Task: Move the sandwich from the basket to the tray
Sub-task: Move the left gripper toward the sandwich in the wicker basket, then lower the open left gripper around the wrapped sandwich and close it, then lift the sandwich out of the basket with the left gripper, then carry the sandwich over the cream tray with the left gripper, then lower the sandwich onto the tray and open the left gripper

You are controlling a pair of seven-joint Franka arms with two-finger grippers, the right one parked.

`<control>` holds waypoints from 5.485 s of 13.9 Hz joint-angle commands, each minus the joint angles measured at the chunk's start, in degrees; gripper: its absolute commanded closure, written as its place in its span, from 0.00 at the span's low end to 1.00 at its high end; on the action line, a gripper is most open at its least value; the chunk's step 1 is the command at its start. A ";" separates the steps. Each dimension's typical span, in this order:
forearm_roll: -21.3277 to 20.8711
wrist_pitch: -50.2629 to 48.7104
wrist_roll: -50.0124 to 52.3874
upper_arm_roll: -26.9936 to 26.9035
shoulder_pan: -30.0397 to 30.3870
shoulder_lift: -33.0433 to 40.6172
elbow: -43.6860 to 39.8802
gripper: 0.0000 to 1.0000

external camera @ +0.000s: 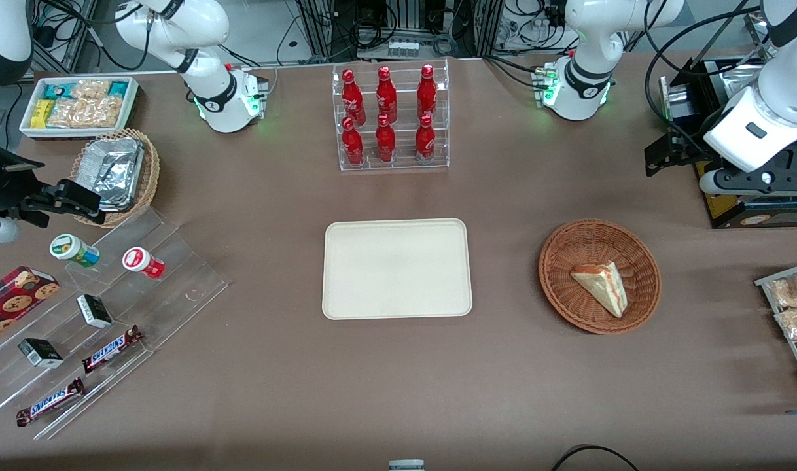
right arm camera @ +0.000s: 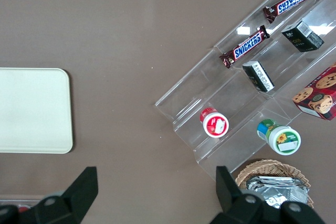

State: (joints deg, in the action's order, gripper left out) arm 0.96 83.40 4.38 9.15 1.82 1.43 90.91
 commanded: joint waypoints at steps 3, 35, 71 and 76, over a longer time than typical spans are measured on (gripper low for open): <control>-3.15 -0.61 -1.49 -0.36 0.11 -2.65 -2.58 0.00; -5.35 62.16 46.77 -2.38 -0.06 -16.73 32.68 1.00; -32.34 33.17 61.88 21.70 -26.17 -48.12 -15.15 0.00; -20.23 17.63 61.62 21.70 -18.11 -32.67 -14.71 0.00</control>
State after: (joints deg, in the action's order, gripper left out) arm -23.31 106.52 65.89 30.88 -20.75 -39.27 73.26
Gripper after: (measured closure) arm 0.000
